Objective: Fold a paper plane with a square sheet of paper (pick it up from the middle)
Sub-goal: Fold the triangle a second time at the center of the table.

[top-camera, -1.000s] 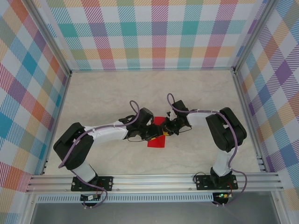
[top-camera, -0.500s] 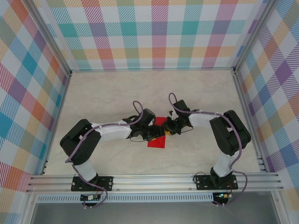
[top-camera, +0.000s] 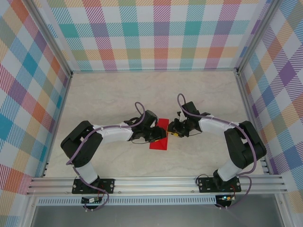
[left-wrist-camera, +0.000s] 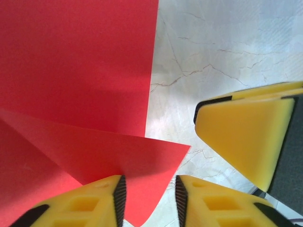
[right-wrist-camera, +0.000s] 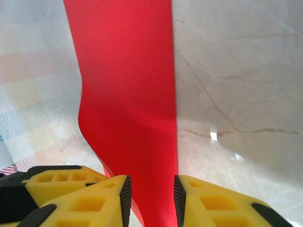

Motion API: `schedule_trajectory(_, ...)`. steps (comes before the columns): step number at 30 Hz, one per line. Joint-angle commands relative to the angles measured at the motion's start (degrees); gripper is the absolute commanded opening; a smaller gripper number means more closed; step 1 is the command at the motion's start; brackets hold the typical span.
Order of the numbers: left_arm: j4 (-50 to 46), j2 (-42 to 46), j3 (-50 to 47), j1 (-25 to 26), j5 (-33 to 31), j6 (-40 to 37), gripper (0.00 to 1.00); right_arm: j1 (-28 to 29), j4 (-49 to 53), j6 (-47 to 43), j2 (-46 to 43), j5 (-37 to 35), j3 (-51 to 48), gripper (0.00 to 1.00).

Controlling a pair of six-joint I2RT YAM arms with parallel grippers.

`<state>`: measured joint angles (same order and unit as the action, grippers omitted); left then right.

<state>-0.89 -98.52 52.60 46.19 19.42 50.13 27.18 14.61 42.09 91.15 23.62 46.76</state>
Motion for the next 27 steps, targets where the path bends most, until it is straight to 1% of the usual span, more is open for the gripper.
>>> schedule_trajectory(1,0.7,-0.1,-1.0,-0.7,-0.8,-0.4,0.3,-0.3,0.2,-3.0,-1.3,3.7,-1.3,0.33)
schedule_trajectory(3,0.4,-0.2,-0.8,-0.8,-1.0,-0.5,0.27,-0.3,-0.3,-3.6,-1.0,5.2,-1.4,0.32)
schedule_trajectory(7,0.0,-0.3,-0.8,-0.8,-1.1,-0.4,0.24,-0.2,-1.7,-4.7,-0.3,8.2,-1.6,0.31)
schedule_trajectory(13,-0.2,-0.2,-0.6,-0.8,-1.4,-0.4,0.23,-0.1,-2.8,-4.8,1.4,9.6,-1.5,0.21)
schedule_trajectory(20,-0.1,0.2,-0.3,-0.8,-0.7,-0.2,0.23,-0.2,-2.1,-5.5,2.9,6.8,-0.9,0.08)
schedule_trajectory(27,1.9,-0.4,-0.1,-1.3,0.4,0.1,0.22,-0.1,-1.8,-7.4,4.4,4.2,0.0,0.07)
